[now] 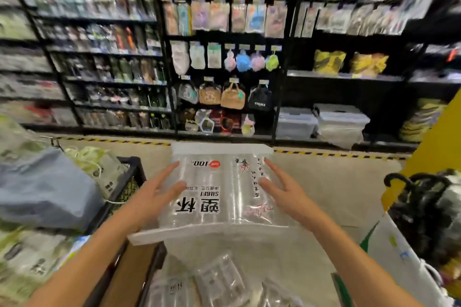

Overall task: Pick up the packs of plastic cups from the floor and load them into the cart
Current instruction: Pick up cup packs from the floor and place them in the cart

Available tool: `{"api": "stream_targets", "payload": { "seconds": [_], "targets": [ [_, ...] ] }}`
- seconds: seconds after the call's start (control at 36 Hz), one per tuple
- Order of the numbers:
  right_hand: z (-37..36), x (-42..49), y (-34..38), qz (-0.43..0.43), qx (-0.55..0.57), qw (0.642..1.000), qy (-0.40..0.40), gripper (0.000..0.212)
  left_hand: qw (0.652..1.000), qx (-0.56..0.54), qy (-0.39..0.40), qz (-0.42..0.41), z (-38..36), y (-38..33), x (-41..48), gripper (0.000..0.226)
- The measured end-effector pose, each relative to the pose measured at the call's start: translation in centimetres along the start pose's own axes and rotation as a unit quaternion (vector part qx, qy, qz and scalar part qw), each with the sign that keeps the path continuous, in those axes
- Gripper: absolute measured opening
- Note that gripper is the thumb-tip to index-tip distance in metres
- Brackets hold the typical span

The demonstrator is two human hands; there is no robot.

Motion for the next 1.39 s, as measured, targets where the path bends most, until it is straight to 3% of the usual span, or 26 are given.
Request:
{"api": "stream_targets", "payload": {
  "seconds": [0.31,0.56,0.81,0.97,1.06,1.17,1.28,1.39],
  "targets": [
    [-4.8,3.1,10.4,0.071,-0.025,0.993,0.094,0.063,0.988,-0.019,-0.14,0.059,9.6,-1.0,-6.1,0.06],
    [-14.4,3.3,17.4,0.175,-0.016,0.957,0.232,0.059,0.948,0.024,-0.274,0.16,14.8,0.7,-16.8,0.06],
    [-26.6,-4.7,23.5,0.267,-0.021,0.876,0.402,0.062,0.863,0.027,-0.428,0.268,16.8,1.5,-33.9,0.069],
    [-34.1,-14.8,27.7,0.327,-0.012,0.803,0.499,0.061,0.783,0.039,-0.517,0.344,17.0,0.3,-47.8,0.074],
    [-37.4,-20.8,29.6,0.353,-0.02,0.77,0.531,0.061,0.745,0.011,-0.563,0.358,16.0,-0.3,-54.7,0.059],
    [-41.1,-30.7,31.7,0.393,-0.038,0.725,0.565,0.059,0.703,0.043,-0.61,0.364,14.6,-1.8,-65.0,0.073],
    [-44.0,-42.4,33.6,0.437,-0.037,0.659,0.611,0.059,0.622,0.051,-0.675,0.394,12.0,-4.4,-76.0,0.056],
    [-47.2,-54.5,34.2,0.475,-0.044,0.599,0.644,0.06,0.56,0.054,-0.699,0.44,8.5,-7.1,-87.5,0.06]
  ]
}}
Point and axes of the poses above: each hand's wrist, its own x-axis towards the middle knuckle, its own z-axis out of the back of the hand, y = z × x, the point moved 10 cm from there along x, towards the middle knuckle, and after that the axes turned 5 degrees about -z, right-handed, at the moved point
